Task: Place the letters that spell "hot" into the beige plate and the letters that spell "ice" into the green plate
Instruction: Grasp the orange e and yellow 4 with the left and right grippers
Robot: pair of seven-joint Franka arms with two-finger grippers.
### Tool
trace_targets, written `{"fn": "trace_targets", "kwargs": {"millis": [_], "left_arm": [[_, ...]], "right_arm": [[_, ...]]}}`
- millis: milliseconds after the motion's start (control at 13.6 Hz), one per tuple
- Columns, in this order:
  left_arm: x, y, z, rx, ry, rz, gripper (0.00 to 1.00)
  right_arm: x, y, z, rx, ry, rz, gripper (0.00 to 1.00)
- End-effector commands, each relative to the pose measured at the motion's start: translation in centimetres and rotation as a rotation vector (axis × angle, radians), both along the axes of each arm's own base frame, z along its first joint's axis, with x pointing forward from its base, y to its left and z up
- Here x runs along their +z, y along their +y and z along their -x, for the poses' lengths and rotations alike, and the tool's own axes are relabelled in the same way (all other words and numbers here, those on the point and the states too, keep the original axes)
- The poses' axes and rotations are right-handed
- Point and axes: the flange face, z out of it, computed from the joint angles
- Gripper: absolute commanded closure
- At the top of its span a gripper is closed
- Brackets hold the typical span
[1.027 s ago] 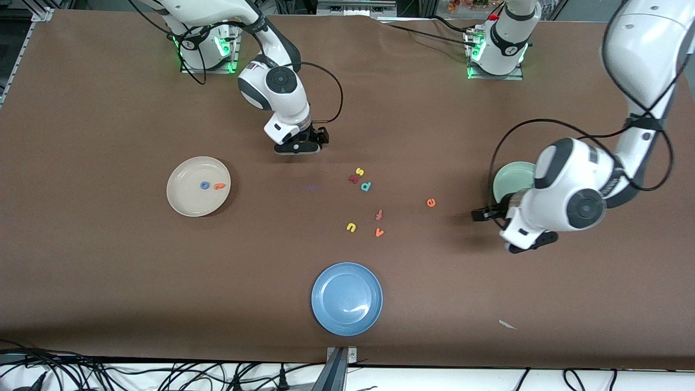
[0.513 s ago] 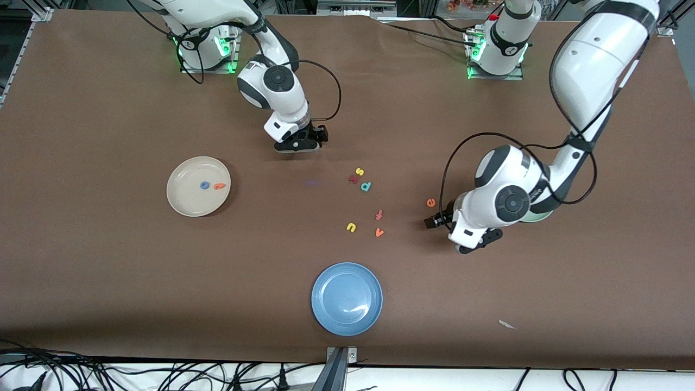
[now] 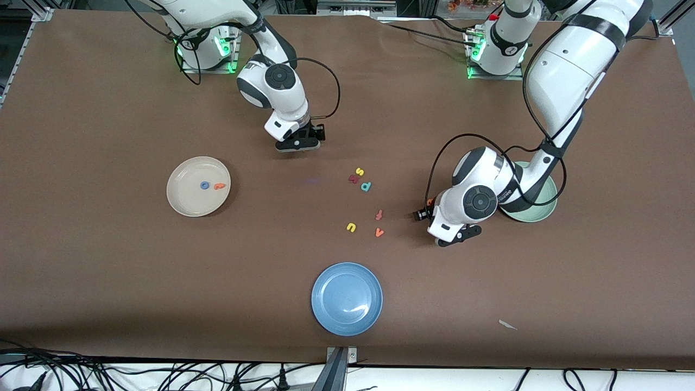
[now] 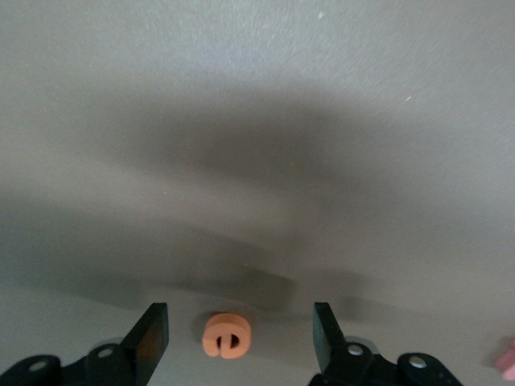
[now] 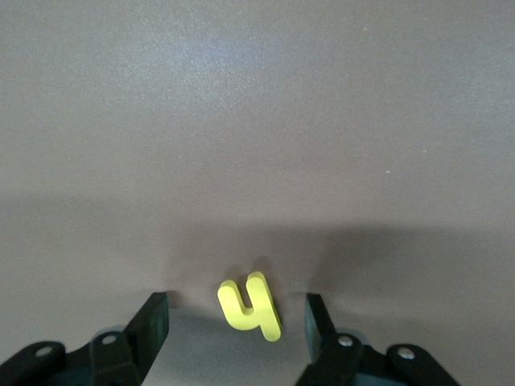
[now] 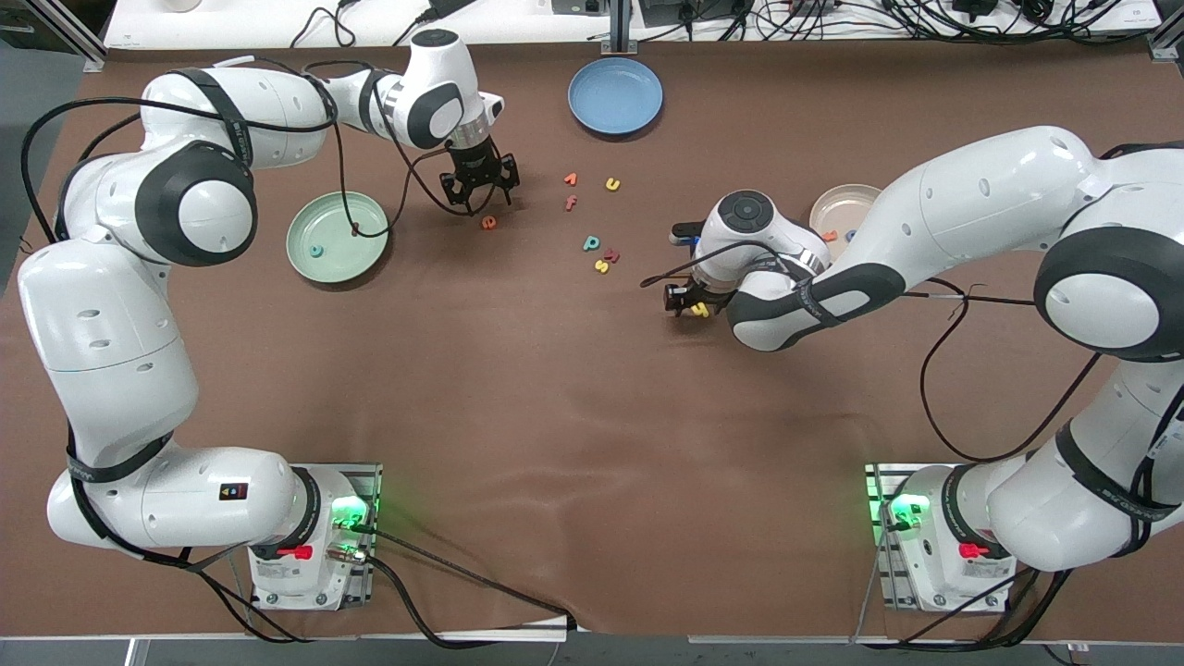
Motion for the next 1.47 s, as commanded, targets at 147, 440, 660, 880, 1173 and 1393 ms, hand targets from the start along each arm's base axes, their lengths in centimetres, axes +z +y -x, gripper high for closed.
{"fn": "trace_targets", "kwargs": {"millis": [147, 440, 660, 880, 1173, 1393], "left_arm": [[-0.6, 0.9, 1.1, -0.075, 0.017, -0.009, 0.22], [-0.4, 0.7, 1.3, -0.067, 0.034, -0.016, 0.32], [-0.9, 0.1, 2.0, -0.075, 0.045, -0.021, 0.4], [-0.9, 0.1, 2.0, -0.065, 0.047, -0.022, 0.52], [-0.6, 0.2, 1.7, -0.062, 0.041, -0.021, 0.84], [1.9, 0.7, 0.7, -0.052, 0.007, -0.02, 0.93]], "right_arm": [[-0.5, -0.1, 0.6, 0.017, -0.013, -0.001, 0.51], [-0.5, -0.1, 0.6, 0.017, -0.013, -0.001, 0.76], [-0.2, -0.2, 0.4, 0.017, -0.018, 0.001, 0.84], [3.0, -3.5, -3.1, 0.036, -0.056, 0.057, 0.84], [6.7, -9.2, -7.2, 0.122, -0.067, 0.147, 0.84], [8.9, -13.7, -9.6, 0.186, -0.056, 0.199, 0.84]]}}
